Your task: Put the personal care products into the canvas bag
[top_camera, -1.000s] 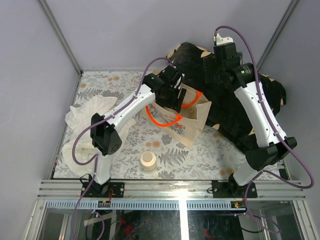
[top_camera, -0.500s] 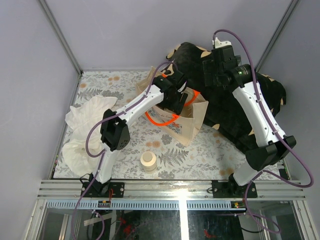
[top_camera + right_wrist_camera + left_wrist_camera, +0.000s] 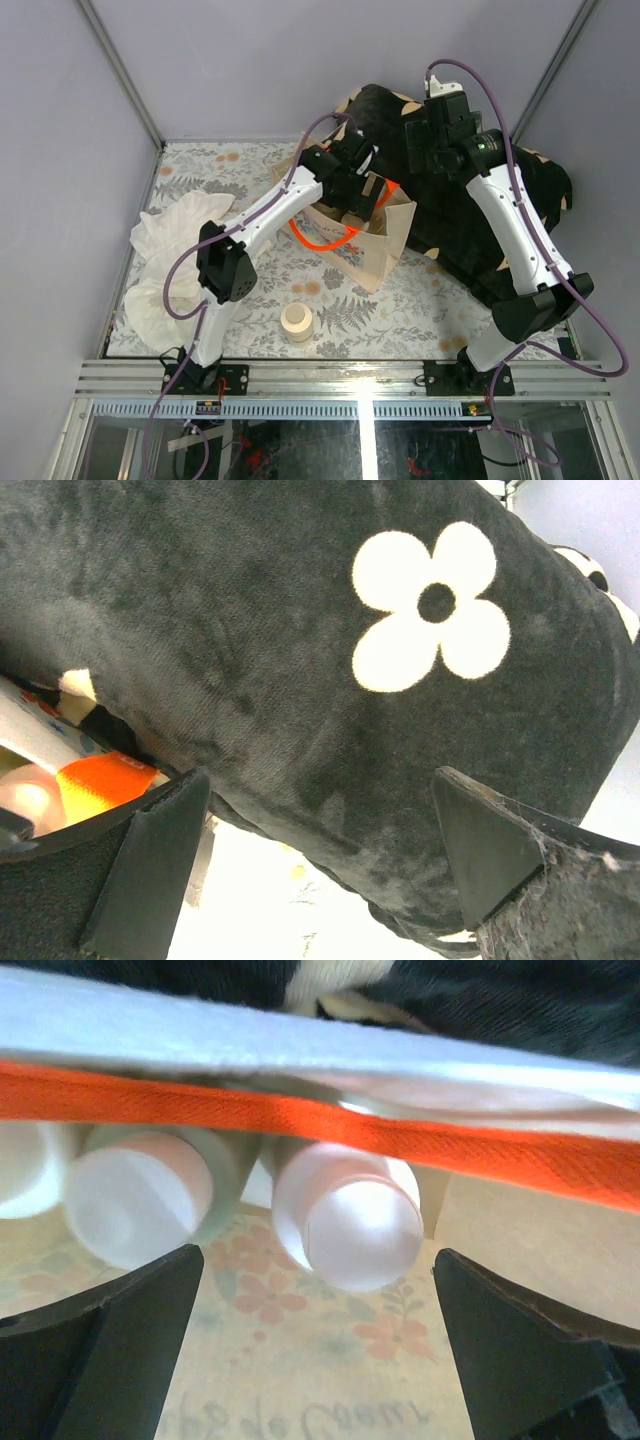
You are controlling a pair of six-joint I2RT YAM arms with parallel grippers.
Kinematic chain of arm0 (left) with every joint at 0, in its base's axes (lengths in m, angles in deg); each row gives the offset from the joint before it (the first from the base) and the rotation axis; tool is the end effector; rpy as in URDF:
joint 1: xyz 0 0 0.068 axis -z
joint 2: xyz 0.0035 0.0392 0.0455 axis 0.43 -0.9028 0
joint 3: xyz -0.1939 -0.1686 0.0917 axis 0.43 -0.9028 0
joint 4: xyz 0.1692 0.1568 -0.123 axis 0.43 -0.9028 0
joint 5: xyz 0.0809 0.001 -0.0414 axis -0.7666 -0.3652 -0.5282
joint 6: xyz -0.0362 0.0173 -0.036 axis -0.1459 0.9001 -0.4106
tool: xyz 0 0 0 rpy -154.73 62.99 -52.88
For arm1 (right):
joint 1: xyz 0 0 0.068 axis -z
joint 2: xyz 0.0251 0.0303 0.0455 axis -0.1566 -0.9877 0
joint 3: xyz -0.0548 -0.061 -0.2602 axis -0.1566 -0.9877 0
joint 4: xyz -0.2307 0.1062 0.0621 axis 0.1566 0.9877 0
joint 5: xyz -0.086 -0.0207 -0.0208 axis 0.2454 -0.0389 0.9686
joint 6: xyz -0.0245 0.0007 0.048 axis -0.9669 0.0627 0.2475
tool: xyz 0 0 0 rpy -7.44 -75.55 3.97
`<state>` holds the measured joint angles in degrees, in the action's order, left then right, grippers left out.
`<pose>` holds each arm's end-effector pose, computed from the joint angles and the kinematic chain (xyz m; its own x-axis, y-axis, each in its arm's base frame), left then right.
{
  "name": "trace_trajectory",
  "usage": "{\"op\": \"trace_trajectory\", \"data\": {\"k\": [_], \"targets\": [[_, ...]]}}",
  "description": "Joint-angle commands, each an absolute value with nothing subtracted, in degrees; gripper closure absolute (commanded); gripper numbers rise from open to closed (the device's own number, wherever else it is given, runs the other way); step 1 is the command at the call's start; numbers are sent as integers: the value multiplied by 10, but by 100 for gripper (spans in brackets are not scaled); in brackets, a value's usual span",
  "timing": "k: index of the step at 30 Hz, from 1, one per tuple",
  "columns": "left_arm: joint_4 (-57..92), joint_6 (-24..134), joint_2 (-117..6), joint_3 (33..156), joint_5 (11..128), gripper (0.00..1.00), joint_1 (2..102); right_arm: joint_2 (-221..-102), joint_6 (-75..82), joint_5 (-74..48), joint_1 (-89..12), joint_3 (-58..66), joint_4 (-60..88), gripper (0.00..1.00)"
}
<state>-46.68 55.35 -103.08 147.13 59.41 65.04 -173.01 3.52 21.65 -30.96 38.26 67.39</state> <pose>0.3573 -0.2940 0.3030 -0.7841 0.3888 -0.4838 0.4787 0.8749 -0.0727 0.3157 0.1098 0.4441 -0.5479 -0.1078 -0.8295 0.0670 0.9828 -0.1720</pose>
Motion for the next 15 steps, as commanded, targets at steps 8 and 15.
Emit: {"op": "trace_trajectory", "data": {"k": [8, 15], "targets": [[-399, 560, -912, 1522, 614, 0, 640, -1716, 20, 89, -306, 375, 645, 1], [-440, 557, -784, 1472, 532, 0, 640, -1712, -4, -36, -307, 353, 613, 0]]}}
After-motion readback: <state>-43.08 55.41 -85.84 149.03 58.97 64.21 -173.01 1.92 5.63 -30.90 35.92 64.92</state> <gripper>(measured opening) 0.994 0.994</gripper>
